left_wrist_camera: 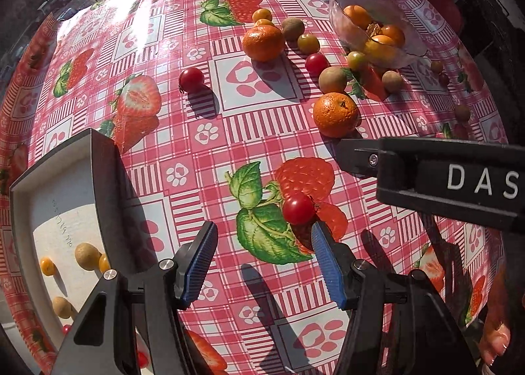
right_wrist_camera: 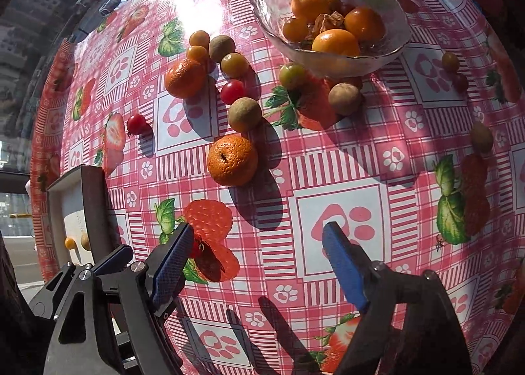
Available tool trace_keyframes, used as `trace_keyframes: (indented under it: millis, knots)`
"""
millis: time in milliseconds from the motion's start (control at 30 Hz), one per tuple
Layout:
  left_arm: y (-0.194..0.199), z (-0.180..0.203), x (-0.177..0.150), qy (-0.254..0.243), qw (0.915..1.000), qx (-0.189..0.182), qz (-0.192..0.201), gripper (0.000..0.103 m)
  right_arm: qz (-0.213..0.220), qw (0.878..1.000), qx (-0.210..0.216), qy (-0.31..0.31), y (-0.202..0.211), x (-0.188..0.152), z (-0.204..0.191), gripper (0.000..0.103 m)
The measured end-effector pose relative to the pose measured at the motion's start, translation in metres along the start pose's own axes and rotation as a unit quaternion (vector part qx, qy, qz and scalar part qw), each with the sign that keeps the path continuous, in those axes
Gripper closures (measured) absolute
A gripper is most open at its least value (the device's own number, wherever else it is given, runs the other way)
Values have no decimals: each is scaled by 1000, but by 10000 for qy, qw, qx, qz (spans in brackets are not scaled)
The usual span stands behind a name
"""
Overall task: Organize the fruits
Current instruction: 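Grasp an orange mandarin with the right tool while the left grasps a red tomato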
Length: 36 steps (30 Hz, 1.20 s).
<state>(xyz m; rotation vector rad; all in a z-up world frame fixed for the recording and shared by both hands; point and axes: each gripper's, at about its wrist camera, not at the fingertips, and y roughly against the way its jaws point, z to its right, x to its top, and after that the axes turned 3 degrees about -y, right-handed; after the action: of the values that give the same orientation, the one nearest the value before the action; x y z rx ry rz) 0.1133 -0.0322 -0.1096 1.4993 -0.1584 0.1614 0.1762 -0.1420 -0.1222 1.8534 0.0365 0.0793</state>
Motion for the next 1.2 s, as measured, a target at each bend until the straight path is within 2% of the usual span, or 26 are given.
trace_keyframes:
  millis: [133,267,467,533,633,733,767,867,967,1200]
  knots:
    - [-10,2,8,169,9999,-24,-15,42,-32,9998,63,184,-9,12,-5,27]
    - [-15,7,15,226,9997,-64,11,42,-108,9995,164,260,-20,19,-8,36]
    - [-28,15,24,374,9993,-51,-20,42,-44,9990,261,352,-27,31,-15,38]
    - [-30,17,25,380,9993,-25,-20,42,-10,9990,278,364,-27,34,-16,43]
    - [-32,22,26,337,9994,20,-34,42,12,9987,270,430,-28,36,-17,64]
    - [-32,23,26,211,9997,101,-54,43,6,9988,289,393,-28,36,-14,64]
    - [-33,26,26,189,9997,131,-60,45,0,9990,295,350,-27,34,-12,64]
    - [-33,31,20,159,9997,171,-58,60,-24,9993,321,209,-23,28,-1,64]
    - [-31,28,13,155,9998,148,-61,80,-25,9993,353,73,-18,19,10,64]
    - [-28,14,-2,221,9991,-305,-218,82,-77,9990,411,-164,-7,-8,25,64]
